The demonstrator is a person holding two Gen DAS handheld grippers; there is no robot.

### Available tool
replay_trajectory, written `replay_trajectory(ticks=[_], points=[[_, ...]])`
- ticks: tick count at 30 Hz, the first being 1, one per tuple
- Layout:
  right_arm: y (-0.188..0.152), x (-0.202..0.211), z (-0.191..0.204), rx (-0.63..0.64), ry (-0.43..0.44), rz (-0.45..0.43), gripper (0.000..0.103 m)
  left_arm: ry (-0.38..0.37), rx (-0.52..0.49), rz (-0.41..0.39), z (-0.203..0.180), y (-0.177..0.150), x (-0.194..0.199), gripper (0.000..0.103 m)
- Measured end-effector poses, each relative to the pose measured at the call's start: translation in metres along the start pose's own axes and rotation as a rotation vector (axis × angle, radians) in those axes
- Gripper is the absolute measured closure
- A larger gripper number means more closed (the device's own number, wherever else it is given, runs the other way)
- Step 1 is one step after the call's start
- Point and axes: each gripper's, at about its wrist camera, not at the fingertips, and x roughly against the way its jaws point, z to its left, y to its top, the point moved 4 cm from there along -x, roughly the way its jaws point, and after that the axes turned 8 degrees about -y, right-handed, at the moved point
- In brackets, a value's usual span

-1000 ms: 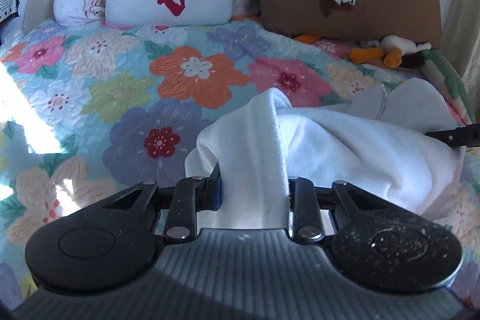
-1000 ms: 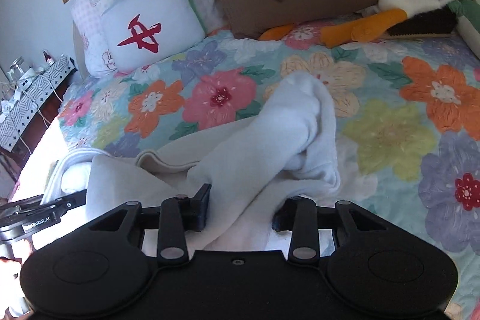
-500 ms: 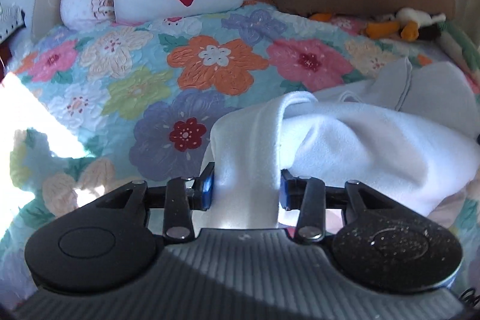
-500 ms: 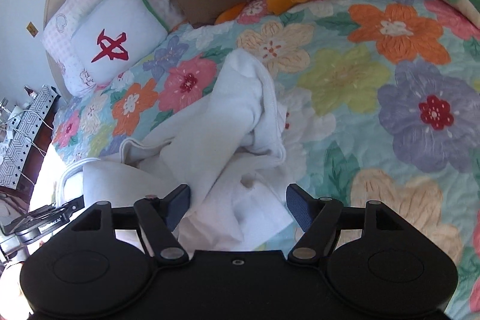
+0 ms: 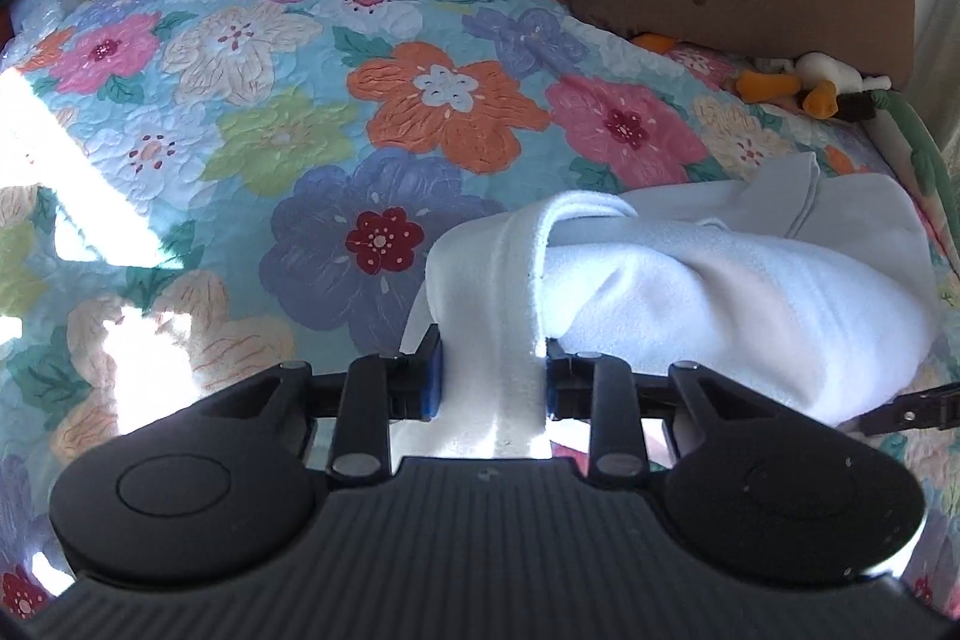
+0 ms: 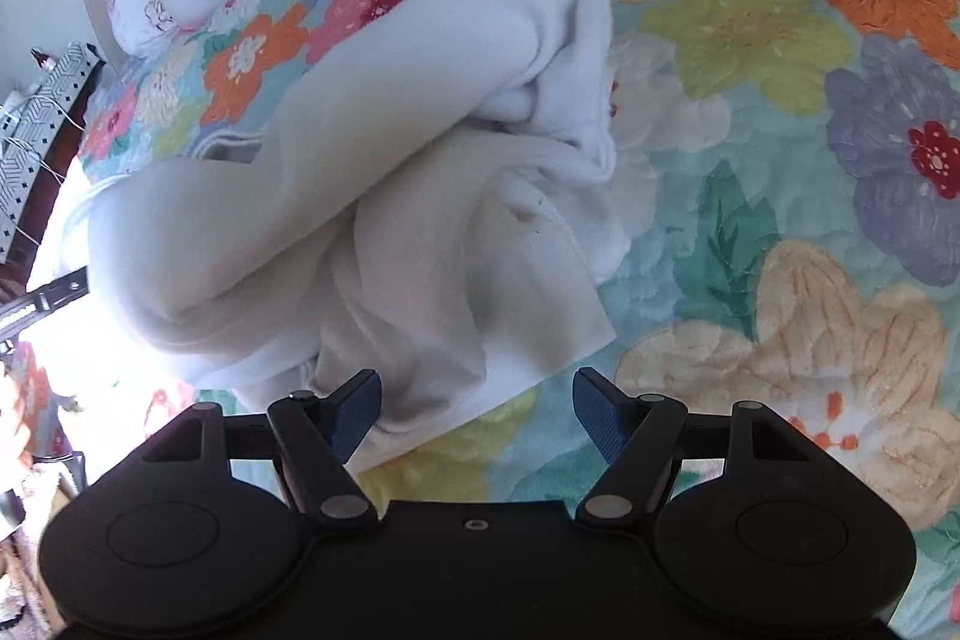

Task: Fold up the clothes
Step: 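Lift the white cloth with both grippers and spread it out over the quilt, then open both grippers and release the white cloth onto the quilt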

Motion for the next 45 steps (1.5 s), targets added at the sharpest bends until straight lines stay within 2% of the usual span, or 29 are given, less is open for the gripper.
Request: replay_trajectory(ticks=[1, 2, 3, 4, 8, 10, 11, 13, 16, 18, 22, 26, 28, 33, 36, 38, 40, 42, 43, 44, 45], points=[[0.002, -0.007, 0.003, 0.008, 0.0, -0.007, 0.029, -0.003, -0.002, 0.001, -0.002, -0.001, 0.0, 0.077], [0.004, -0.008, 0.008, 0.052, 0.004, -0.016, 0.043, 0.001, -0.006, -0.001, -0.003, -0.001, -0.001, 0.078], [0.006, -0.01, 0.012, 0.095, 0.008, -0.025, 0.058, 0.012, -0.015, -0.009, -0.004, -0.001, 0.0, 0.078], [0.007, -0.011, 0.017, 0.138, 0.01, -0.036, 0.087, 0.028, -0.029, -0.022, -0.005, 0.0, 0.001, 0.079], [0.006, 0.037, 0.037, 0.286, -0.08, -0.2, 0.095, 0.136, -0.128, -0.077, -0.013, 0.004, 0.011, 0.079], [0.002, 0.071, 0.04, 0.301, -0.12, -0.288, 0.096, 0.155, -0.151, -0.095, -0.015, 0.005, 0.017, 0.079], [-0.001, 0.088, 0.038, 0.298, -0.139, -0.332, 0.097, 0.136, -0.135, -0.097, -0.014, 0.006, 0.02, 0.079], [-0.005, 0.111, 0.033, 0.31, -0.27, -0.394, 0.097, 0.075, -0.082, -0.091, -0.008, 0.008, 0.026, 0.079], [-0.01, 0.13, 0.02, 0.304, -0.464, -0.408, 0.097, -0.011, -0.025, -0.061, -0.001, 0.005, 0.029, 0.077], [-0.013, 0.145, 0.008, 0.302, -0.519, -0.405, 0.097, -0.048, -0.003, -0.039, 0.002, 0.001, 0.029, 0.077], [-0.025, 0.172, -0.002, 0.392, -0.707, -0.431, 0.097, -0.112, 0.049, 0.003, 0.003, -0.005, 0.028, 0.076], [-0.025, 0.192, -0.021, 0.325, -0.717, -0.441, 0.098, -0.143, 0.063, 0.003, 0.001, -0.006, 0.031, 0.073], [-0.028, 0.203, -0.029, 0.281, -0.754, -0.458, 0.098, -0.15, 0.064, -0.002, 0.001, -0.007, 0.034, 0.072], [-0.03, 0.211, -0.055, 0.208, -0.852, -0.449, 0.097, -0.089, 0.058, -0.031, 0.014, -0.004, 0.042, 0.074], [-0.022, 0.193, -0.086, 0.119, -0.828, -0.37, 0.097, -0.125, 0.1, -0.022, 0.022, -0.002, 0.04, 0.074], [-0.017, 0.174, -0.101, 0.092, -0.829, -0.276, 0.095, -0.141, 0.112, -0.015, 0.023, -0.002, 0.039, 0.072], [-0.017, 0.167, -0.096, 0.069, -0.756, -0.238, 0.091, -0.137, 0.097, -0.007, 0.019, -0.003, 0.035, 0.068], [-0.017, 0.16, -0.091, 0.045, -0.68, -0.201, 0.076, -0.135, 0.079, 0.004, 0.015, -0.005, 0.03, 0.062], [-0.018, 0.159, -0.085, 0.029, -0.61, -0.195, 0.062, -0.135, 0.067, 0.009, 0.012, -0.006, 0.028, 0.062], [-0.018, 0.158, -0.078, 0.012, -0.541, -0.189, 0.053, -0.137, 0.053, 0.013, 0.008, -0.007, 0.027, 0.062], [-0.018, 0.158, -0.068, 0.0, -0.468, -0.196, 0.053, -0.139, 0.039, 0.017, 0.005, -0.007, 0.025, 0.062]])
